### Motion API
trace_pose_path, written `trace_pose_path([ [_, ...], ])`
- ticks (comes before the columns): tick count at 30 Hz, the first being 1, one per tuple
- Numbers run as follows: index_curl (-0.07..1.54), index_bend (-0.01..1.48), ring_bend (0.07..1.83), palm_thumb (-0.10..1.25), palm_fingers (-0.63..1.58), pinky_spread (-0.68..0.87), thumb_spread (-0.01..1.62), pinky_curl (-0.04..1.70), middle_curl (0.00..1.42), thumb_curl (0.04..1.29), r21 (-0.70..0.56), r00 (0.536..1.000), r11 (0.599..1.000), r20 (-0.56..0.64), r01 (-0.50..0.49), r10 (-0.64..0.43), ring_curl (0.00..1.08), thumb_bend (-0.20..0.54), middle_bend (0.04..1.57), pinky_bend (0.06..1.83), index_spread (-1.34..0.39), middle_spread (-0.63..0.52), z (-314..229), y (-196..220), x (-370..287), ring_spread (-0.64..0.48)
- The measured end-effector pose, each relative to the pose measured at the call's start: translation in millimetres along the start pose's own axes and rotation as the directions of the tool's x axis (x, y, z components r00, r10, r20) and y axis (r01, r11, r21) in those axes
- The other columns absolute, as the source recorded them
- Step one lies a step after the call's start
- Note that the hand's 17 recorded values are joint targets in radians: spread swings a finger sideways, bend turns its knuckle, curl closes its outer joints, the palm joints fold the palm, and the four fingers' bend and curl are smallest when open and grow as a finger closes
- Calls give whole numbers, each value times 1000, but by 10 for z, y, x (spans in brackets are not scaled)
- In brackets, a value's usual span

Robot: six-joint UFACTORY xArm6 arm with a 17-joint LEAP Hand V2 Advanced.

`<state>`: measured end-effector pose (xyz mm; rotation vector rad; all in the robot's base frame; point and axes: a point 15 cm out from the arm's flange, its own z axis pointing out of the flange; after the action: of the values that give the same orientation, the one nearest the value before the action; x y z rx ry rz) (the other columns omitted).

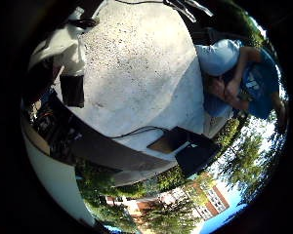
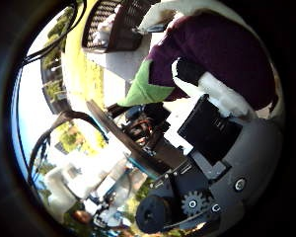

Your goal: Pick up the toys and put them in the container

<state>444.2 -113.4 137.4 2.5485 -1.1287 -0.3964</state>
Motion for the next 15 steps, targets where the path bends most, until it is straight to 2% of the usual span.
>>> trace_pose_path([
  [6, 695, 741, 1492, 1034, 747, 111, 1152, 832, 1147, 748, 166, 997, 985, 52, 47, -56, 933, -11, 1270, 1661, -1112, -270, -982, 70, -800, -152],
  [10, 806, 725, 1523, 1029, 716, 106, 1156, 852, 1156, 767, 309, 988, 943, 47, 125, -146, 931, -11, 1297, 1678, -1139, -261, -1564, -237, -1527, -152],
  [15, 917, 703, 1548, 1006, 698, 103, 1149, 869, 1156, 779, 386, 989, 918, 66, 94, -129, 926, -20, 1327, 1693, -1167, -252, -1862, -704, -2100, -151],
])
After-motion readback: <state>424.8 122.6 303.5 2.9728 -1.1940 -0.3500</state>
